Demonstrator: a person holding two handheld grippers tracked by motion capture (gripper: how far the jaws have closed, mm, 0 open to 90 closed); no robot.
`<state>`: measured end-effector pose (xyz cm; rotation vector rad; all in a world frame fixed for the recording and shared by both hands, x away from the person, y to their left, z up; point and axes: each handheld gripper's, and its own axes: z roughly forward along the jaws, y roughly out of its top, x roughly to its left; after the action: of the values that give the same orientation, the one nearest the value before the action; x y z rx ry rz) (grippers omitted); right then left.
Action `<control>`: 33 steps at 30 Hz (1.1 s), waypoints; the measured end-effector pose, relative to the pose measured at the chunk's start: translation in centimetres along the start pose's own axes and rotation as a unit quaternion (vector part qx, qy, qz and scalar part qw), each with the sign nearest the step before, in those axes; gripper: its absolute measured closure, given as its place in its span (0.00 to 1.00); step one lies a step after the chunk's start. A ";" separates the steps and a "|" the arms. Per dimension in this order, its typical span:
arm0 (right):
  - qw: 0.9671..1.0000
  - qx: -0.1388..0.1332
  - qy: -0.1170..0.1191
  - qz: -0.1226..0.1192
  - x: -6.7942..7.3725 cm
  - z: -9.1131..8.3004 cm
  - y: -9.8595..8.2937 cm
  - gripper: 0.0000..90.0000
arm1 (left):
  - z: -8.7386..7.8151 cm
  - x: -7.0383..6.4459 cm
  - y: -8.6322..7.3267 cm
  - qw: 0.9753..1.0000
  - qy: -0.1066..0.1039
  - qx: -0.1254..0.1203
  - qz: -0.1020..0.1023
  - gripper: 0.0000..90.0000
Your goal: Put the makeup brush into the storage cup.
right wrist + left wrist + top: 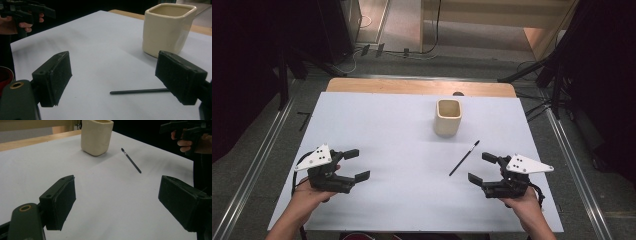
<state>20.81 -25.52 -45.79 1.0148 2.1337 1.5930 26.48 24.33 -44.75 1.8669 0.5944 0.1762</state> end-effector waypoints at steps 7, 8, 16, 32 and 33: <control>1.000 -0.004 0.002 0.000 0.0 0.0 0.0 0.16 | 0.1 0.0 0.0 1.000 0.001 0.004 0.001 0.16; 1.000 -0.005 0.002 -0.001 0.0 0.0 0.0 0.16 | 0.1 0.0 0.0 1.000 0.001 0.004 0.000 0.16; 1.000 -0.006 0.003 0.000 0.0 0.1 0.0 0.16 | -0.2 0.1 0.0 1.000 0.004 0.002 -0.002 0.16; 1.000 -0.009 -0.005 -0.008 0.2 0.0 0.2 0.16 | -0.1 0.1 0.0 1.000 0.002 0.002 -0.005 0.16; 1.000 -0.008 -0.006 -0.006 0.2 0.0 0.1 0.16 | -0.1 0.1 0.0 1.000 0.003 0.002 -0.004 0.16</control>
<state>20.70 -25.35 -45.63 1.0018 2.1124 1.5905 26.51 24.42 -44.71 1.8682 0.6068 0.1746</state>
